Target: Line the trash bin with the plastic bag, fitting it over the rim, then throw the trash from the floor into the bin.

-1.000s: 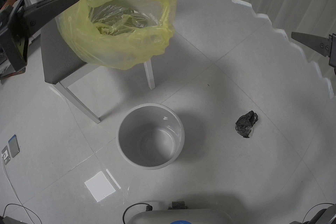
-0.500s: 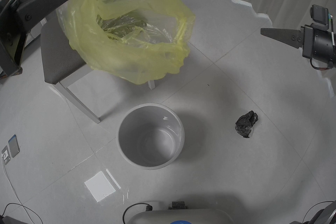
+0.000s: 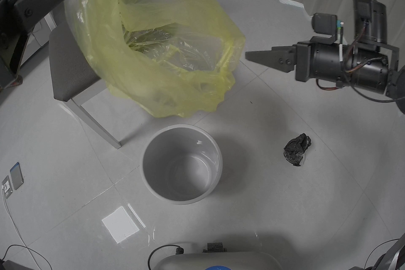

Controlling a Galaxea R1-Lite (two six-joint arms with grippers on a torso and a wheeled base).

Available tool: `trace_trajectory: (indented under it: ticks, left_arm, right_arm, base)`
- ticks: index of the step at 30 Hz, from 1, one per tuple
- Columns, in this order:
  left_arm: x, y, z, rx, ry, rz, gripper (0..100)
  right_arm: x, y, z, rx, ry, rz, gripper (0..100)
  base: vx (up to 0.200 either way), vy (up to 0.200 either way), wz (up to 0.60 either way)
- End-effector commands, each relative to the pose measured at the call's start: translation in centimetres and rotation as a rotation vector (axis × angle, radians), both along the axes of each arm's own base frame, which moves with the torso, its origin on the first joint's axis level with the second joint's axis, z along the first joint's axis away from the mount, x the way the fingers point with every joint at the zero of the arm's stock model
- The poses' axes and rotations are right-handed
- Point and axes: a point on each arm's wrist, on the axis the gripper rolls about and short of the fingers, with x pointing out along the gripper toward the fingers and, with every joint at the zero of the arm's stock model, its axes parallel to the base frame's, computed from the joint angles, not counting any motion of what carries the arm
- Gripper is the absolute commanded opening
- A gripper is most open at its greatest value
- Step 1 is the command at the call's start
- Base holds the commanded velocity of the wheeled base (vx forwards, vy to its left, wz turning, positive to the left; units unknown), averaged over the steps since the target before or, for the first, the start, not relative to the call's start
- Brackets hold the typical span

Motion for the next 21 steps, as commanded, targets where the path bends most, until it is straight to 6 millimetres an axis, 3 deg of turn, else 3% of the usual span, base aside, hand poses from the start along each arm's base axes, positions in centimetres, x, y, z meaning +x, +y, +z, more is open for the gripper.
trace_trajectory:
  ticks: [1, 3, 12, 21]
  left_arm:
    - [-0.1, 0.0, 0.1, -0.003, -0.005, -0.003, 0]
    - [-0.1, 0.0, 0.3, -0.006, -0.011, -0.003, 0]
    - [-0.8, 0.3, 0.7, -0.012, -0.036, -0.035, 0]
    - [-1.0, 0.4, 0.1, -0.004, -0.026, -0.036, 0]
  right_arm:
    - [2.7, 2.1, -3.4, -0.039, 0.078, 0.020, 100]
    - [3.8, 2.7, -4.6, -0.049, 0.098, 0.021, 100]
    - [7.2, 4.7, -5.8, -0.004, 0.085, 0.036, 100]
    - [7.7, 4.6, -4.9, 0.039, 0.083, 0.024, 100]
  base:
    - [0.000, 0.000, 0.00]
    - [0.000, 0.000, 0.00]
    - [0.000, 0.000, 0.00]
    - [0.000, 0.000, 0.00]
